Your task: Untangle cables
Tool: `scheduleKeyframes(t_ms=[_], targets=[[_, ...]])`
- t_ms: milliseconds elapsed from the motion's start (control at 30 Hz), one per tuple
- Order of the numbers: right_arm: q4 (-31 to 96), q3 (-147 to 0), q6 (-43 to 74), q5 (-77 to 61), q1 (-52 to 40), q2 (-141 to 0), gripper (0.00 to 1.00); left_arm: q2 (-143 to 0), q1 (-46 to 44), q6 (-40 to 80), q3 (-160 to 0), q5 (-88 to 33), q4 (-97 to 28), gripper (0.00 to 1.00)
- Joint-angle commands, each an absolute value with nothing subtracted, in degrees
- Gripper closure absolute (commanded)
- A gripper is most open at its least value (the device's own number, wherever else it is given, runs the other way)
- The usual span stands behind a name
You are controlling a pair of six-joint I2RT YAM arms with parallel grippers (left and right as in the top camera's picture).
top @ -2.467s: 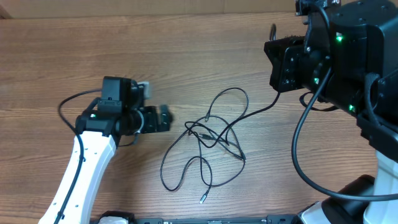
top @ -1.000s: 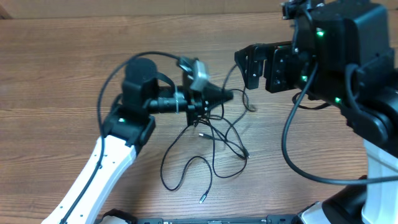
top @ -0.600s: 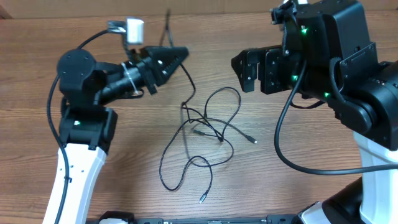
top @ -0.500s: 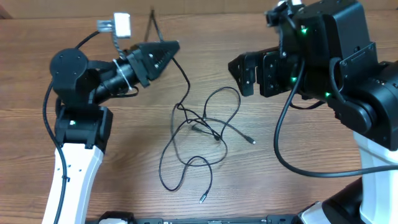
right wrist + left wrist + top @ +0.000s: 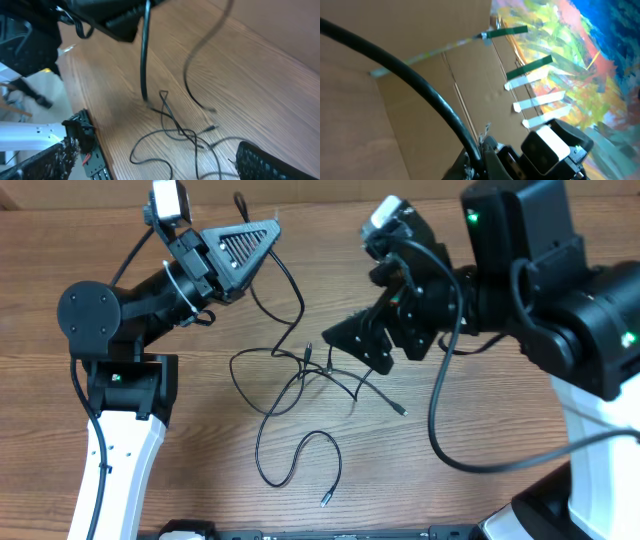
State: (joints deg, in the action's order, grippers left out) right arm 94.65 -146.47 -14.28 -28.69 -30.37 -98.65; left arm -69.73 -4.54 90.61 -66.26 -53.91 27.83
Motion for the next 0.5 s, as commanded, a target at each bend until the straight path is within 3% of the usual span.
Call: scheduleKeyframes(t_ms=[0, 200, 467], targets=[[93.54, -146.23, -16.82, -34.46, -30.26, -99.70, 0.00, -68.86, -6.39, 93.17, -67.66, -55.92, 27.66, 0.96], [93.21, -146.23, -16.78, -38.13, -30.26, -101.71, 0.00, -68.88, -12.97, 89.73, -67.66, -52.27, 26.92, 0.96], [93.27, -146.23, -16.78, -39.13, -30.59, -102.26, 0.40, -68.93, -14.35, 88.73, -67.66, -51.88, 23.83, 0.96]])
